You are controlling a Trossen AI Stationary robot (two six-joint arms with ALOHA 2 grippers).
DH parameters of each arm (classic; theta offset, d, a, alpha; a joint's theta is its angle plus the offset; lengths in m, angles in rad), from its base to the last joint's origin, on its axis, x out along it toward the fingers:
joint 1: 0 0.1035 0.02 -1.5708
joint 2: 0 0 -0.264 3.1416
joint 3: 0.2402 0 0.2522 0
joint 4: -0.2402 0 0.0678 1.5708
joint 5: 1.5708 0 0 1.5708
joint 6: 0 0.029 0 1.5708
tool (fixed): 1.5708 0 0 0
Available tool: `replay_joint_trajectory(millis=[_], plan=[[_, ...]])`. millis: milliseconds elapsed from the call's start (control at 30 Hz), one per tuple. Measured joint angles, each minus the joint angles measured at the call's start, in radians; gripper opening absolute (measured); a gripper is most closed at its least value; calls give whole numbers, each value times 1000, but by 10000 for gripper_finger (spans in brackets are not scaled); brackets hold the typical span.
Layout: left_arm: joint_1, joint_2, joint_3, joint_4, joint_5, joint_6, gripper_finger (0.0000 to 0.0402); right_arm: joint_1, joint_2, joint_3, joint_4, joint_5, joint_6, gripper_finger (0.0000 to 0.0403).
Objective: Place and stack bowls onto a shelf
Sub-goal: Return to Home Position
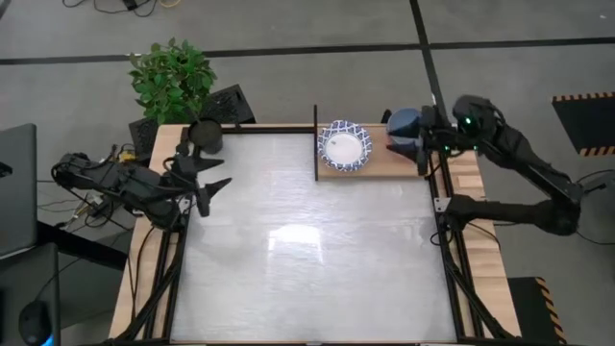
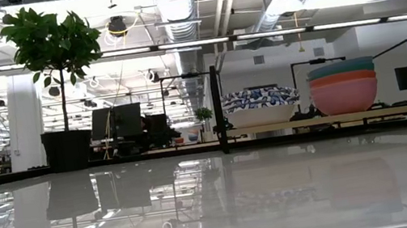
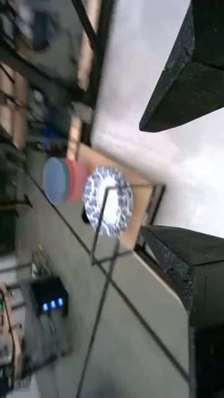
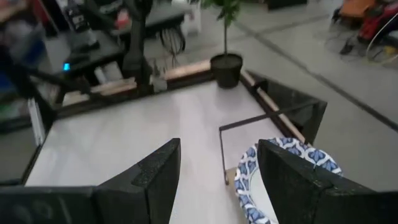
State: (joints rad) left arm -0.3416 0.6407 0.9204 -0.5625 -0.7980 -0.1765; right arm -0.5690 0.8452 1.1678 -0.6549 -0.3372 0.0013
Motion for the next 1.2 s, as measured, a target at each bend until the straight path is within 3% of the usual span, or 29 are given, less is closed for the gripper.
replay_joint_trajectory(millis=[300, 633, 833, 1000, 1200], plan=[[-1, -306, -278, 202, 202, 52, 245, 27, -279, -456, 374, -14, 198, 237], [0, -554, -565, 296, 193, -44, 245, 120, -494, -844, 733, -31, 374, 237], [0, -641, -682, 300, 200, -86, 245, 175, -583, -1023, 911, 4, 406, 237], [0, -634, -782, 372, 228, -107, 245, 210, -626, -1149, 1047, 26, 410, 237], [0, -617, -855, 471, 247, -128, 245, 240, -643, -1158, 1032, 25, 371, 237]])
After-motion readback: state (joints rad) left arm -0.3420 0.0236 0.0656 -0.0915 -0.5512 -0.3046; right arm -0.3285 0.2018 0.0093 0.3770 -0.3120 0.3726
